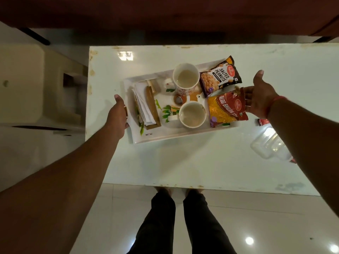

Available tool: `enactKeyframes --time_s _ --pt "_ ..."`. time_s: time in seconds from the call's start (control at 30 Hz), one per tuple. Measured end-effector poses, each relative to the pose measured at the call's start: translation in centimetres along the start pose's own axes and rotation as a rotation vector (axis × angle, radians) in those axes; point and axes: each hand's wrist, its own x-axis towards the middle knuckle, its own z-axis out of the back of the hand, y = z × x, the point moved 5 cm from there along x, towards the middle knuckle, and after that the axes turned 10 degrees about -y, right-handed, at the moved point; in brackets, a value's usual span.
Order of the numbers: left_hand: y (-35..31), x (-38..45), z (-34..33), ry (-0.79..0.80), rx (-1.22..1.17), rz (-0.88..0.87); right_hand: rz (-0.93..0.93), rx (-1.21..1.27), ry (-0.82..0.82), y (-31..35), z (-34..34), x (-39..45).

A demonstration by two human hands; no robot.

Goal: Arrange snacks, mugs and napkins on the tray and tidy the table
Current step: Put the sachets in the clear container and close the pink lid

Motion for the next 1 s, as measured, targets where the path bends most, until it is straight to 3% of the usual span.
enactKeyframes --time_s 0.27,1.0 --pt "-1.9 -0.9 -2.2 0.091 0.072 -0.016 -0.066 0.02 -0.053 -2.8 2.9 0.3" --pt "-1.9 -1.7 -3.5 0.113 0.135 -0.059 -0.01 0.042 -0.066 -3.5 4.2 -0.2"
